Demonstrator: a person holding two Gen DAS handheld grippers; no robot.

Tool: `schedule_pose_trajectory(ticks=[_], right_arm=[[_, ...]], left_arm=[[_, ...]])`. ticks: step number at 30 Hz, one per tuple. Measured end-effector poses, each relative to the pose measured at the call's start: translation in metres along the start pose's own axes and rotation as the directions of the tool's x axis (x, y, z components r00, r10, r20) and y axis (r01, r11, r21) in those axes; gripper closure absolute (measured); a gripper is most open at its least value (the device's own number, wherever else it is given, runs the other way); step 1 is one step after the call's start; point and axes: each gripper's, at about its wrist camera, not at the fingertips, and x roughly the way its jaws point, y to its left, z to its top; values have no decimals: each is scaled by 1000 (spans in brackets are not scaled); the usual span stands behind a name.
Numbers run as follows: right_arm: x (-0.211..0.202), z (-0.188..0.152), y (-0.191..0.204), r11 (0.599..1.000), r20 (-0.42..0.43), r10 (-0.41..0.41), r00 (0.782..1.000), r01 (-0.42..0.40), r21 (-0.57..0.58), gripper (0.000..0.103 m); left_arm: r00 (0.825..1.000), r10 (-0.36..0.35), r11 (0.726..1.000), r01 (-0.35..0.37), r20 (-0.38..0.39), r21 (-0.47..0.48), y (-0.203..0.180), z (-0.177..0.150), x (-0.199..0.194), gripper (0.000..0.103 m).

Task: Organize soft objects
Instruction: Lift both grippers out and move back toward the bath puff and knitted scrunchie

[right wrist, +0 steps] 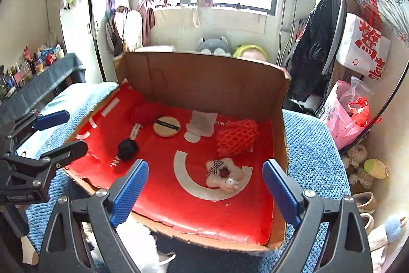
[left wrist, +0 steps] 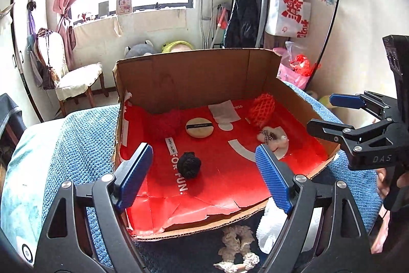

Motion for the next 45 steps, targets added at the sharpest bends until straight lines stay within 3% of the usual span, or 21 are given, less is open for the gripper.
schedule_pose_trajectory(ticks=[5,11,20,25,45], right_arm=[[-40,-13,9,1000,103,6,995,-8,21,1],[-85,-37,20,999,233,-28,972,18,45,0],[-106,-88,20,990,301,-84,950,45,134,0],[-103,-111,20,985,299,-71,952,20,169,0],[-87,-165,28,976,252,-119,960,67,207,0]], left_arm=[[995,21,1000,-21,93,-6,-7,-9,-33,14],[974,40,999,-40,222,-6,-21,-26,-75,6],[949,56,997,-70,311,33,-51,-62,-108,3],[949,51,998,-62,311,24,-59,-81,-111,0],[969,90,995,-98,229,21,-68,-130,-96,0]])
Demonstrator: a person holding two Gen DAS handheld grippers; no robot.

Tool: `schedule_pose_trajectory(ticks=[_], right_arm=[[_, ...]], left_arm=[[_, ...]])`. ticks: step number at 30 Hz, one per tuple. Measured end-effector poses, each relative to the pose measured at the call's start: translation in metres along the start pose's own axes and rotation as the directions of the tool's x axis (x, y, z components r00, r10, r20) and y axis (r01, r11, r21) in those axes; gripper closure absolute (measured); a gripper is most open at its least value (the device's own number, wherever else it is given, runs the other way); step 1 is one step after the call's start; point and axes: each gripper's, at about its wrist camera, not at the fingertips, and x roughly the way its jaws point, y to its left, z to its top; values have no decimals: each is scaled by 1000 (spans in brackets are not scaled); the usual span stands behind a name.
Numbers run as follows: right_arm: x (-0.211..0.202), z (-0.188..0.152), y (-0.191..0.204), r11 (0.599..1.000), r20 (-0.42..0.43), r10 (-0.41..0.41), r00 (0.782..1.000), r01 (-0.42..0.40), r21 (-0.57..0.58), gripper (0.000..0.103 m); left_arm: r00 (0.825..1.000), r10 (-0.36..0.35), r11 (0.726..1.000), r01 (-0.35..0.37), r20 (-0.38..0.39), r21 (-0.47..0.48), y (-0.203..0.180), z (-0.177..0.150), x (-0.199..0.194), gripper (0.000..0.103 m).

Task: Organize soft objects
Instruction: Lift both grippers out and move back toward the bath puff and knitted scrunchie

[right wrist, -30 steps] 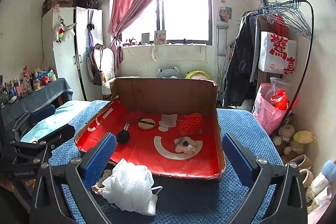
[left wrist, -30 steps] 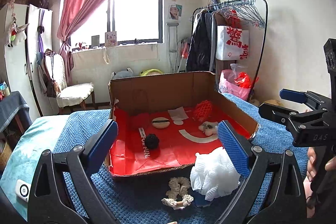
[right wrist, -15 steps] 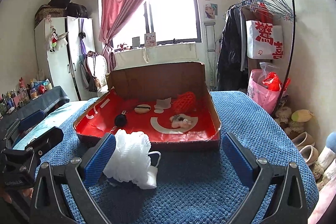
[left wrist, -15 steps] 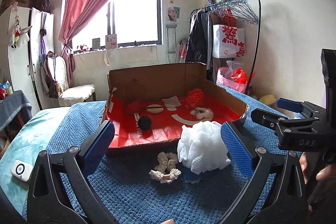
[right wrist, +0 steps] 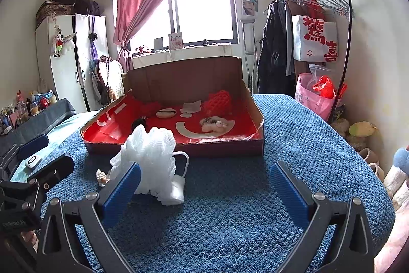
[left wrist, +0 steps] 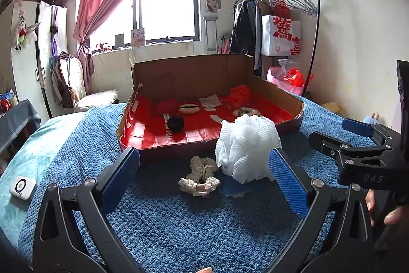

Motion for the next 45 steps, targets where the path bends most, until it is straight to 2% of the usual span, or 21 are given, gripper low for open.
schedule_pose_trajectory(ticks=[21,34,45], right_arm=[[19,-25,2,1000,-89,0,996,-1,-4,0],[29,-26,6,1000,-118,-2,993,0,-9,0],[35,-13,4,1000,-122,14,992,-13,6,0]], left_arm=[[995,6,1000,-8,-103,-17,3,-30,22,0],[992,2,1000,-4,-128,-20,5,-33,28,0],[988,2,999,-9,-155,-46,16,-25,38,0]])
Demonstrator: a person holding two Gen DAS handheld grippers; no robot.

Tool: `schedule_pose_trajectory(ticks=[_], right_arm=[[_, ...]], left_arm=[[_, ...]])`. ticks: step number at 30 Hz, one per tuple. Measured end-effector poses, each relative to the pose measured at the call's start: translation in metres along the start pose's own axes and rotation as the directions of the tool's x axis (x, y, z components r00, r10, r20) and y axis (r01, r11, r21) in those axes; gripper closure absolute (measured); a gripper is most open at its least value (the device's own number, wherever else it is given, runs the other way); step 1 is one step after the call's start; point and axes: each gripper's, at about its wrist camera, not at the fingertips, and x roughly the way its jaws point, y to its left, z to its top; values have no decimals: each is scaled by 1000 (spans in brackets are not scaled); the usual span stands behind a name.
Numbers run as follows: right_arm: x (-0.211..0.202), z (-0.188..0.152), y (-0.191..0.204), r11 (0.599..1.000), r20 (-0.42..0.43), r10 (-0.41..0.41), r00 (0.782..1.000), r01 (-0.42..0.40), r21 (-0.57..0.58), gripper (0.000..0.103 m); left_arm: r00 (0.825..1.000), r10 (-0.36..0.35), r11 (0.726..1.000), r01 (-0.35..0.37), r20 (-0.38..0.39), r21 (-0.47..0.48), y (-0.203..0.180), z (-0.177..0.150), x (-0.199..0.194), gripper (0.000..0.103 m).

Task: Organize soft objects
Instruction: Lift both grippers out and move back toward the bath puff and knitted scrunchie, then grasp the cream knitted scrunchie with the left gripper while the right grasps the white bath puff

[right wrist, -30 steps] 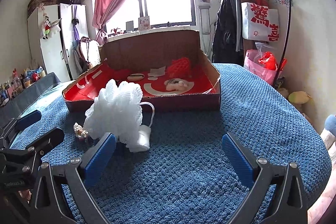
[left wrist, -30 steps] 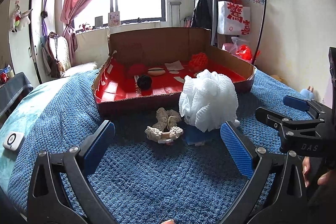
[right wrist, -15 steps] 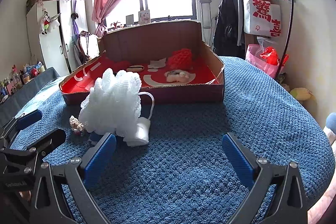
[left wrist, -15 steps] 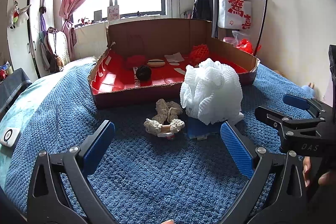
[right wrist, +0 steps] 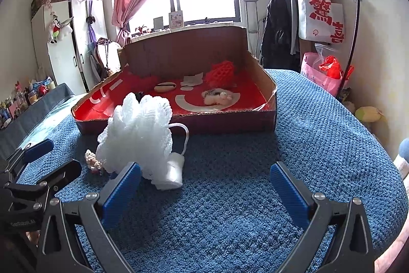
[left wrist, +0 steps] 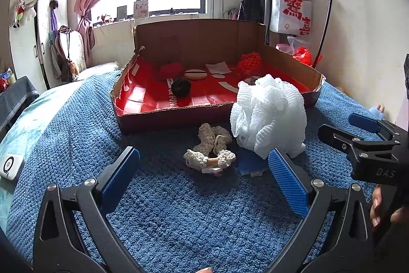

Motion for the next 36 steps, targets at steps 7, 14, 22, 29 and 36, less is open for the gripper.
schedule_pose_trajectory(ticks=[7,14,22,29,36], right_arm=[[9,17,0,999,-12,50,999,-50,19,0],[24,32,2,984,-50,173,984,-170,48,0],[52,40,2,945,-129,320,939,-307,109,0],[74,44,3,883,-181,463,868,-436,172,5],[70,43,16,839,-168,543,822,-524,147,63]], left_arm=[[998,-17,1000,16,-52,-7,13,8,14,0],[989,-72,997,73,-133,-2,19,14,35,0],[971,-100,994,109,-218,31,18,20,63,1],[929,-177,984,176,-324,-33,23,15,85,31],[933,-215,974,227,-287,8,12,16,76,72]])
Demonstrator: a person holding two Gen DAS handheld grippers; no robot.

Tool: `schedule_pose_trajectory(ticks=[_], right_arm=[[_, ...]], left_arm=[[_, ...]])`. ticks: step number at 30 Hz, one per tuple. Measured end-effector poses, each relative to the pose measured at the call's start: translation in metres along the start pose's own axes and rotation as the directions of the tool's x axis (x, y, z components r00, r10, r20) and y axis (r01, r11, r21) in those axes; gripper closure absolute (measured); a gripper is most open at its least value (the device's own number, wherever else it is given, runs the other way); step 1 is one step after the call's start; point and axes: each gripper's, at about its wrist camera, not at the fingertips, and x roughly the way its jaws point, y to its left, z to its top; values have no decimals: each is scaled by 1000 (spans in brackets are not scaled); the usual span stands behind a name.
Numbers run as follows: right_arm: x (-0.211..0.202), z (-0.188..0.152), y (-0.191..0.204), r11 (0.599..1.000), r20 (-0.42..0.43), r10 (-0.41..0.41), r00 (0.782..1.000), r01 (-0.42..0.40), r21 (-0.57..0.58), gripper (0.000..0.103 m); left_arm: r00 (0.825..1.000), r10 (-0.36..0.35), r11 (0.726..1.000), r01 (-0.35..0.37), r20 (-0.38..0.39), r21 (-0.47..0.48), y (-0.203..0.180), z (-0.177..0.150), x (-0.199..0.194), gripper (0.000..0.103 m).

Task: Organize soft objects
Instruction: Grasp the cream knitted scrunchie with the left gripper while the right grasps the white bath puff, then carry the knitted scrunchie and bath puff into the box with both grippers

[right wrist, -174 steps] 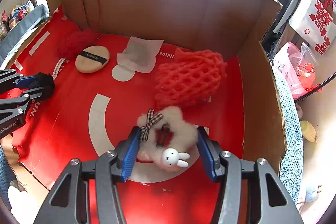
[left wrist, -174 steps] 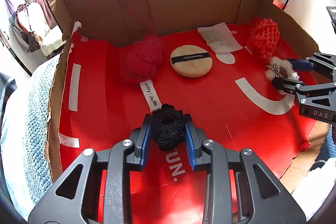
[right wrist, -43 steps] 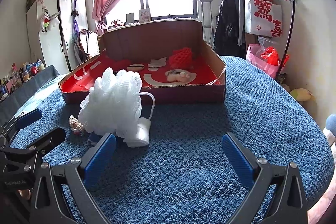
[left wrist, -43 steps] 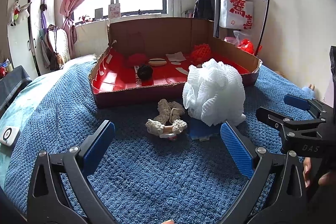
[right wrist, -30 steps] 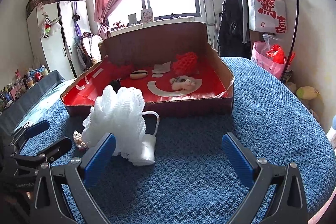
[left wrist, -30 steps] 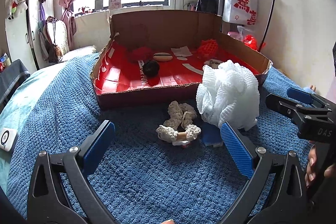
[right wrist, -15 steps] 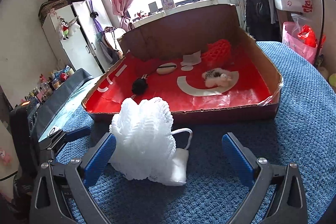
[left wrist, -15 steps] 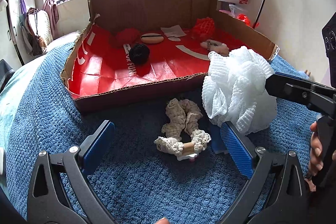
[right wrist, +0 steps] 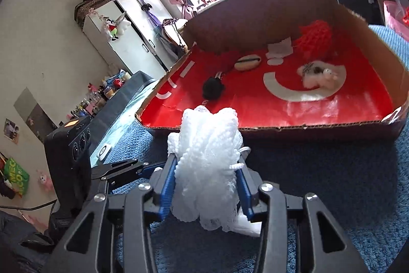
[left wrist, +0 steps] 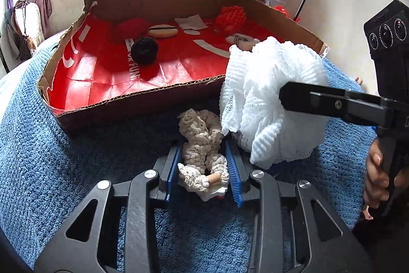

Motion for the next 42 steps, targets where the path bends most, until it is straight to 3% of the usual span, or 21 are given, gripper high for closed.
schedule_pose_trajectory(ticks=[9,18,23,27,33,42], right_arm=[[-40,16,1,999,107,-34,994,34,0,73],[-53,21,-1,1000,142,-30,989,30,2,74],[-50,48,1,999,149,-28,988,34,-34,74],[-33,85,-6,996,118,-53,992,60,-58,74],[19,131,-35,993,-2,-106,994,105,-45,74],[77,153,-68,986,-153,-167,974,168,-5,74]], left_arm=[[995,-14,1000,13,98,14,-4,12,-29,72],[991,-19,1000,17,133,12,-4,22,-39,72],[988,-43,999,41,149,17,2,43,-38,72],[990,-43,999,42,131,12,14,69,-21,72],[997,-9,1000,8,79,19,24,103,14,72],[999,25,1000,-25,-38,-4,34,120,62,72]])
